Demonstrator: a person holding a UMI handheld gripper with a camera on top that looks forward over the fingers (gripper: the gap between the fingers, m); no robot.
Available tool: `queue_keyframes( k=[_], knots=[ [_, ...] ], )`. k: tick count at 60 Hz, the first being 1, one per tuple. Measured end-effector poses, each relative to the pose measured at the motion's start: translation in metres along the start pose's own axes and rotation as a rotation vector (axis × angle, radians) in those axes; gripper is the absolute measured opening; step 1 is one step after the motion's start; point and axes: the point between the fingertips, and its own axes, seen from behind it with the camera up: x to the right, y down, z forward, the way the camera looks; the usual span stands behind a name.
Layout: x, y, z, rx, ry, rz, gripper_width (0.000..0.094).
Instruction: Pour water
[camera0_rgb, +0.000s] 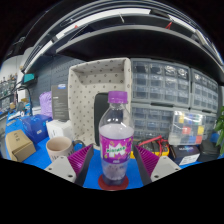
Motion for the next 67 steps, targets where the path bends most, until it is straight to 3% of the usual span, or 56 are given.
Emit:
queue_keyframes(
  k=[14, 25, 48, 67],
  knots=[
    [-0.021, 0.036, -0.076, -0.123, 0.054, 0.073, 0.0834],
    [-0.041, 0.021, -0.135, -0.16, 0.106, 0.112, 0.0839],
    [-0.04, -0.055, -0.184, -0.103, 0.163, 0.163, 0.0843],
    [-0.032, -0.069, -0.187, -0.09, 0.206, 0.168, 0.0845]
  ],
)
